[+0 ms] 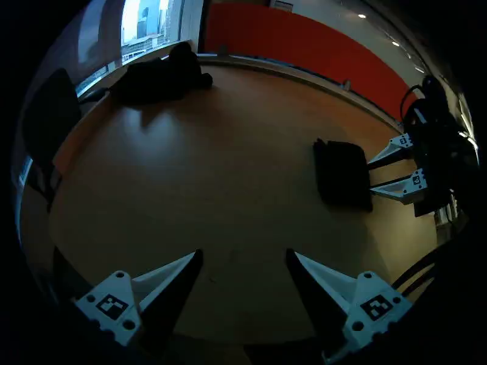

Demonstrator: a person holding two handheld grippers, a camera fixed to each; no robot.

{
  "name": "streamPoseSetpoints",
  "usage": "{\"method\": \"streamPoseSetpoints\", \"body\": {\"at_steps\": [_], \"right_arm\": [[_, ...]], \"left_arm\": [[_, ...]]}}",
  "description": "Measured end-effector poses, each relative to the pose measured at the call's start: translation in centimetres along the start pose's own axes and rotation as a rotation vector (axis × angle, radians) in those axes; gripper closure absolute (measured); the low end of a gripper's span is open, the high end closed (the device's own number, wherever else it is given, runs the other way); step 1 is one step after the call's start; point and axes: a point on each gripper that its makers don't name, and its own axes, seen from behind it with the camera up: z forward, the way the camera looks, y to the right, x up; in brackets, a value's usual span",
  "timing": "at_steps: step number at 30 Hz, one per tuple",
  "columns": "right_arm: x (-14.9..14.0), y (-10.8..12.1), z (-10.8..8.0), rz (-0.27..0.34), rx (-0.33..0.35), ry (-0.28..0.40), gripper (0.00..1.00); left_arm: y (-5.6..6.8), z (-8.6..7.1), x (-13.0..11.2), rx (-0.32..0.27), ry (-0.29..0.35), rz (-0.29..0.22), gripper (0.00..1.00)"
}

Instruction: Fold towel

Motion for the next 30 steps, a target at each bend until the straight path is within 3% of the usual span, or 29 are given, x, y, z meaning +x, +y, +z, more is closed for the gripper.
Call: {"method": "streamPoseSetpoints", "body": {"at_steps": [30], "right_arm": [[-6.6, -2.8, -0.1, 0.152, -0.018, -0.083, 0.35]], "left_arm": [[0.4, 0.4, 0.1, -0.006, -0.005, 0.016, 0.00]]}}
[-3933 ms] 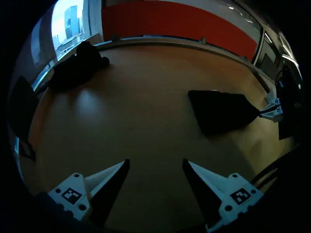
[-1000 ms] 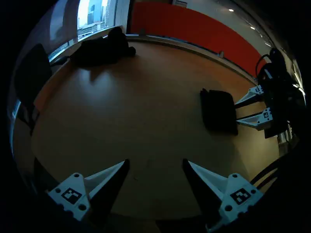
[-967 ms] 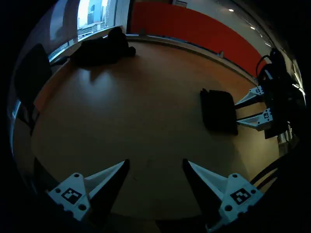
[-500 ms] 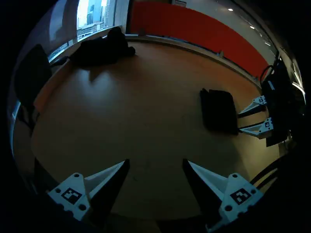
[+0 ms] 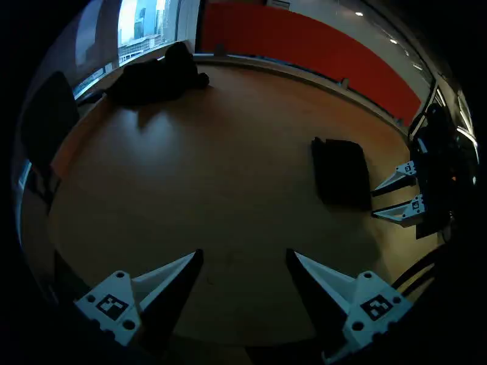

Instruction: Fold towel

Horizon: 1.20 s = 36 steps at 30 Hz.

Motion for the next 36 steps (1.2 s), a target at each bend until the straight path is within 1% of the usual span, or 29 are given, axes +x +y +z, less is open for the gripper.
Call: {"method": "streamPoseSetpoints", "body": {"at_steps": [6, 10, 12, 14, 17, 20, 25, 28, 36], "right_arm": [[-0.6, -0.1, 0.2, 0.036, -0.008, -0.008, 0.36], [-1.0, 0.0, 0.4, 0.059, -0.013, -0.015, 0.41], [-1.2, -0.1, 0.5, 0.070, -0.012, -0.017, 0.46], [-1.1, -0.1, 0.6, 0.083, -0.012, -0.013, 0.48], [-1.0, 0.1, 0.7, 0.103, -0.014, -0.008, 0.53], [-0.8, 0.4, 0.9, 0.116, -0.019, -0.004, 0.61], [-0.8, 0.6, 1.0, 0.124, -0.025, 0.000, 0.81], [-0.8, 0.7, 1.0, 0.131, -0.028, 0.004, 0.91], [-0.6, 1.2, 0.6, 0.137, -0.043, 0.012, 0.94]], "left_arm": [[0.1, 0.1, 0.0, -0.001, -0.001, 0.002, 0.00], [0.2, 0.1, 0.0, -0.002, -0.003, -0.001, 0.00], [0.2, 0.2, -0.1, -0.003, -0.005, -0.001, 0.00], [0.1, 0.2, -0.1, -0.002, -0.006, -0.001, 0.00], [0.2, 0.2, -0.1, -0.003, -0.007, 0.000, 0.00], [0.2, 0.2, -0.1, -0.003, -0.007, 0.000, 0.00], [0.3, 0.3, 0.0, -0.004, -0.007, -0.001, 0.00], [0.4, 0.3, 0.0, -0.005, -0.007, 0.000, 0.00], [0.5, 0.4, 0.2, -0.011, -0.004, 0.005, 0.00]]}}
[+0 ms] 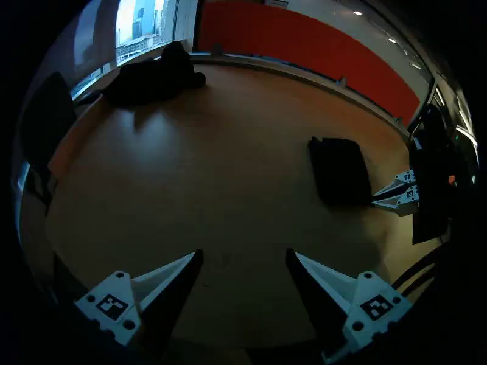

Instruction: Fold towel

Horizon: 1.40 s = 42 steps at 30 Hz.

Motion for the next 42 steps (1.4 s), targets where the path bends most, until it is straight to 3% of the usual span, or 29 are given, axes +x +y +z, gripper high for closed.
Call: {"method": "streamPoseSetpoints", "body": {"at_steps": [11, 26, 33, 42], "right_arm": [[4.7, 2.4, -3.8, 0.028, -0.038, 0.112, 0.94], [13.5, 6.1, -10.3, -0.011, -0.101, 0.260, 0.94], [14.2, 7.4, -11.9, 0.009, -0.116, 0.282, 0.94], [12.5, 10.1, -13.9, 0.033, -0.154, 0.280, 0.94]], "left_arm": [[0.5, 0.2, 1.6, -0.022, 0.018, 0.036, 0.00], [1.9, 0.1, 4.7, -0.056, 0.060, 0.095, 0.00], [2.5, 0.3, 5.4, -0.067, 0.065, 0.120, 0.00], [3.4, 0.9, 5.9, -0.080, 0.061, 0.145, 0.00]]}}
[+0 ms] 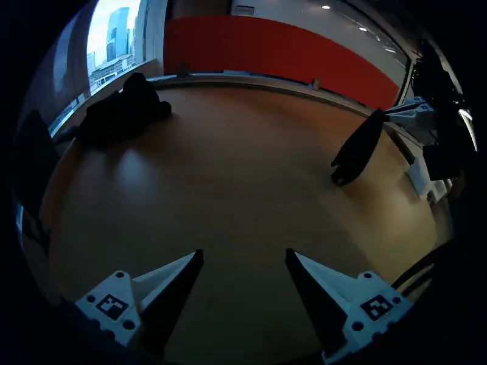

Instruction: Fold towel

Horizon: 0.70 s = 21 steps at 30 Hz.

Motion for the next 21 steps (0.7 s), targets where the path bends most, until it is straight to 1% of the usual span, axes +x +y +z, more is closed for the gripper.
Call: {"method": "streamPoseSetpoints", "body": {"at_steps": [9, 21], "right_arm": [[-2.2, 4.2, -2.6, 0.028, -0.031, -0.017, 0.94], [-6.6, 10.4, -6.3, 0.059, -0.070, -0.067, 0.94]], "left_arm": [[0.7, 0.5, 0.6, -0.009, -0.005, 0.013, 0.00], [1.4, 0.6, 0.7, -0.003, -0.014, 0.021, 0.00]]}}
